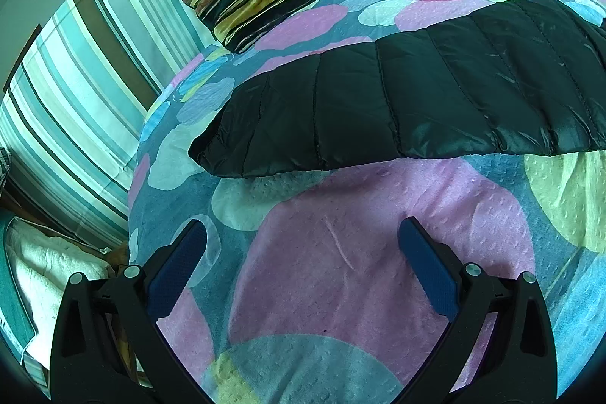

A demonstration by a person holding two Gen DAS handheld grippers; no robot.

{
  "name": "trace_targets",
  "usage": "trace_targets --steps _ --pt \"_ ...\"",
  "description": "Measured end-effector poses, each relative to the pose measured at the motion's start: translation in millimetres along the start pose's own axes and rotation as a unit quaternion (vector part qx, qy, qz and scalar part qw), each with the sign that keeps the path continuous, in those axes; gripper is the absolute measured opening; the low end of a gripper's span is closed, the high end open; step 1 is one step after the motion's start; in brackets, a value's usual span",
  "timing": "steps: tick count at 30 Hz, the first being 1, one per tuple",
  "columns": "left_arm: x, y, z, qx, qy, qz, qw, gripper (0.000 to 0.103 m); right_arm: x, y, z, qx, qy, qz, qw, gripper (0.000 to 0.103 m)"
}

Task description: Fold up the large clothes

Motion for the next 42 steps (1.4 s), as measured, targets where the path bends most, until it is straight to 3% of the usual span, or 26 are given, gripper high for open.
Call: trace_targets --steps 2,6,13,19,23,25,27,32,36,42 --pt "0 -1 0 0.001 0.001 0.0 1.0 0.101 0 -4 -1 0.002 0.004 -0.003 1.0 0.032" --pt "0 -1 0 0.001 0.001 0.0 1.0 0.101 -3 -30 -15 0.029 0.029 -0.018 0.999 0.055" --pt "0 0 0 0.004 0.003 0.0 1.0 0.101 -13 -96 -83 0.042 0.082 -0.082 0.992 0.057" --pt "1 -1 -1 0.008 0.006 -0.001 0.9999 0.101 -33 -115 -219 -0.041 0.191 -0.096 0.976 0.034" --pt "1 -1 -1 0.01 0.008 -0.001 0.9999 0.101 -59 -92 -322 -0.097 0.296 -0.068 0.948 0.023" --pt "1 -1 0 0.01 0.008 -0.001 0.9999 0.101 -72 -71 -350 -0.103 0.328 -0.044 0.938 0.021" --pt "1 -1 -1 0.01 0.008 -0.001 0.9999 0.101 -78 -52 -357 -0.094 0.332 -0.025 0.938 0.016" --pt "1 -2 -1 0.015 0.011 -0.002 0.9998 0.101 -80 -15 -330 -0.083 0.287 -0.005 0.954 0.015" --pt "1 -3 -2 0.016 0.012 -0.002 0.9998 0.101 -91 13 -327 -0.063 0.3 0.027 0.952 0.015" --pt "1 -4 -3 0.024 0.018 -0.003 0.9995 0.101 -91 26 -317 -0.088 0.271 0.03 0.958 0.014"
Point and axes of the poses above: each gripper's, at about its wrist camera, not at the fingertips, and y roughly the way its jaws point, z to its left, x to its top, the point moved 3 cm from there along y, roughly the way its jaws point, and after that the axes turned 11 degrees about -x, right-handed, at the moved point
